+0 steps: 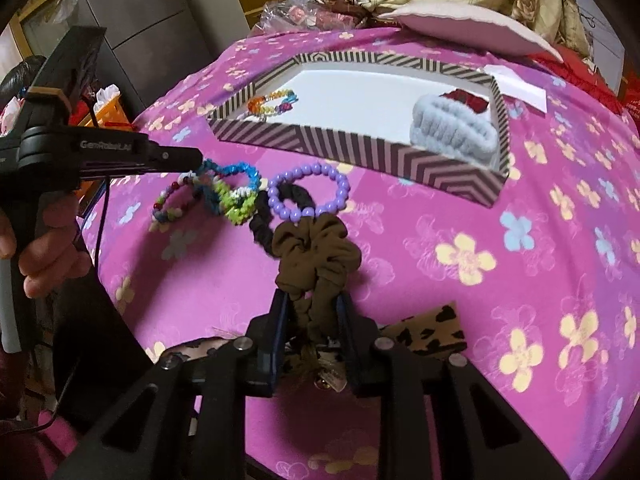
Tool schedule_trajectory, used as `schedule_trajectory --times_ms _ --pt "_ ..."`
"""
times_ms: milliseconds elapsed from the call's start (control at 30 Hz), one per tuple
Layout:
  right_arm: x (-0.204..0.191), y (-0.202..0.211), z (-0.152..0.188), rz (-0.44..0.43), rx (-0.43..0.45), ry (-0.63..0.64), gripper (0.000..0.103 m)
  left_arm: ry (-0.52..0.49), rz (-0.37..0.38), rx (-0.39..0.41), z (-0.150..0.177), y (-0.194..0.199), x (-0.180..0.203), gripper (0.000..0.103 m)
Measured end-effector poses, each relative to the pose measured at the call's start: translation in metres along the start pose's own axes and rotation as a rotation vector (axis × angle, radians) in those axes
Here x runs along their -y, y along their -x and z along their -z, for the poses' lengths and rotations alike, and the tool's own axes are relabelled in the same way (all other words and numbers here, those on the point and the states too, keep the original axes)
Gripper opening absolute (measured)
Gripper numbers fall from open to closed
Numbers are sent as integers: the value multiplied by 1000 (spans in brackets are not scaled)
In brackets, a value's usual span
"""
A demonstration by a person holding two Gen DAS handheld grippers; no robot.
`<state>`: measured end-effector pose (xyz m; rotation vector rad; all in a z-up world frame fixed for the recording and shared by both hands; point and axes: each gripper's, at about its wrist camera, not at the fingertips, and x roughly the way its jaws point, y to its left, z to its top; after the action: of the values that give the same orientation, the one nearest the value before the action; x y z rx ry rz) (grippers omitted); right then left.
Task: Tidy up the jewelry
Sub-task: 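Grasp the rainbow coil bracelet with the left tool while the right tool lifts the brown scrunchie, then drop the brown scrunchie in the box with the right tool while the left tool drops the coil bracelet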
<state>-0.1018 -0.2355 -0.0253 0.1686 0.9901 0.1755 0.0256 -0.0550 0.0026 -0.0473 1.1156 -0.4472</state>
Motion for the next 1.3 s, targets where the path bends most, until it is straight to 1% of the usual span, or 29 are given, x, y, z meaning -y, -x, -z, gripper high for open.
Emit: schedule_trajectory --times_ms 100,200,267,367,567,700,833,1033,1300 --pt "1 3 1 -3 5 -5 24 29 19 -30 0 -5 -2 27" --pt "1 8 1 -9 15 -7 24 20 4 -20 2 -5 0 26" --pt "3 11 -1 -8 23 -9 24 25 36 -22 1 -1 2 26" --pt "5 15 -3 -8 35 -17 24 39 67 -13 -2 7 3 26" --pt "7 20 -6 -16 47 -26 24 53 105 20 -10 27 5 26" --pt "5 26 -11 -22 65 -21 24 40 111 51 -15 42 12 26" --pt "3 32 -20 -20 85 -10 24 28 109 77 -25 55 18 26" --pt "4 40 -41 -6 114 10 24 22 83 116 -48 67 23 26" --pt "13 39 -79 -4 142 -3 25 14 20 131 -79 62 23 26"
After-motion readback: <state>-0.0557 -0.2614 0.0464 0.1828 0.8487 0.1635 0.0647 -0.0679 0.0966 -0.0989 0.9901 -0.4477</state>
